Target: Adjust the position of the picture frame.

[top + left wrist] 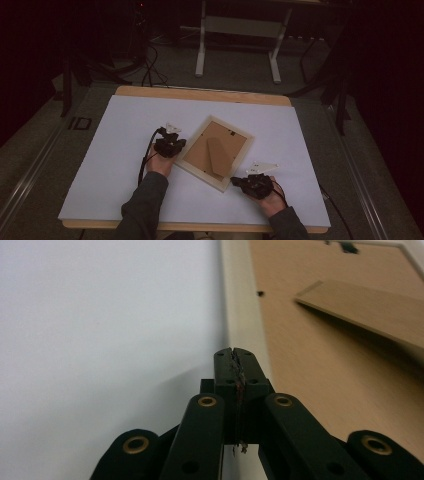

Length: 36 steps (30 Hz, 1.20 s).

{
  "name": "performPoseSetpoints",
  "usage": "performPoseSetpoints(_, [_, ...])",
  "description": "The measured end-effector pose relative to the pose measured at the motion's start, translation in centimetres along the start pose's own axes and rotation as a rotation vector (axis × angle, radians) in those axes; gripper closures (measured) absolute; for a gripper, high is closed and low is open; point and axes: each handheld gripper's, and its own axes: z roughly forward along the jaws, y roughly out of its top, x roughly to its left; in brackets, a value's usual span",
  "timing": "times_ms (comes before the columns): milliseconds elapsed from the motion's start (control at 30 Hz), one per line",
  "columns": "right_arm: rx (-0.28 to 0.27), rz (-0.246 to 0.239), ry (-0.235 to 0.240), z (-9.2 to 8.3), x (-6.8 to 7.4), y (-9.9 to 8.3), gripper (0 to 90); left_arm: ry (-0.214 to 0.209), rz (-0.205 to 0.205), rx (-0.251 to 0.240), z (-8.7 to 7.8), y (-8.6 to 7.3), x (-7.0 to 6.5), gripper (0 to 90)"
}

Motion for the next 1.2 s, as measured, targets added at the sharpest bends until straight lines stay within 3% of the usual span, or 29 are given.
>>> performPoseSetpoints(100, [-0.010,0.010,-0.021,-0.3,-0.8,0.3,89.9,-0.009,0.013,-0.006,-0.6,-0.4,-0.3,90.0])
performPoseSetpoints(200, [-0.034,0.039,-0.075,-0.7,-2.9,0.8,89.9,-0.032,0.014,-0.022,-1.6,-1.3,-1.1,90.0])
performPoseSetpoints(233, [-0.034,0.039,-0.075,-0.7,-2.9,0.8,89.9,-0.032,0.014,-0.022,-1.6,-1.3,-1.1,90.0])
performPoseSetpoints(400, [-0.047,0.083,-0.161,-0.4,-6.6,1.6,89.9,-0.058,0.017,-0.038,-2.9,-2.8,-2.2,90.0])
performPoseSetpoints(600, [-0.061,0.138,-0.224,0.1,-9.8,2.6,89.9,-0.069,0.026,-0.034,-3.7,-3.9,-3.0,90.0])
performPoseSetpoints(867, [-0.069,0.182,-0.273,0.8,-12.3,4.0,89.9,-0.077,0.032,-0.036,-4.4,-4.9,-3.6,90.0])
performPoseSetpoints(1200, [-0.072,0.243,-0.341,1.7,-14.6,5.0,89.9,-0.079,0.036,-0.002,-4.4,-6.5,-4.1,90.0])
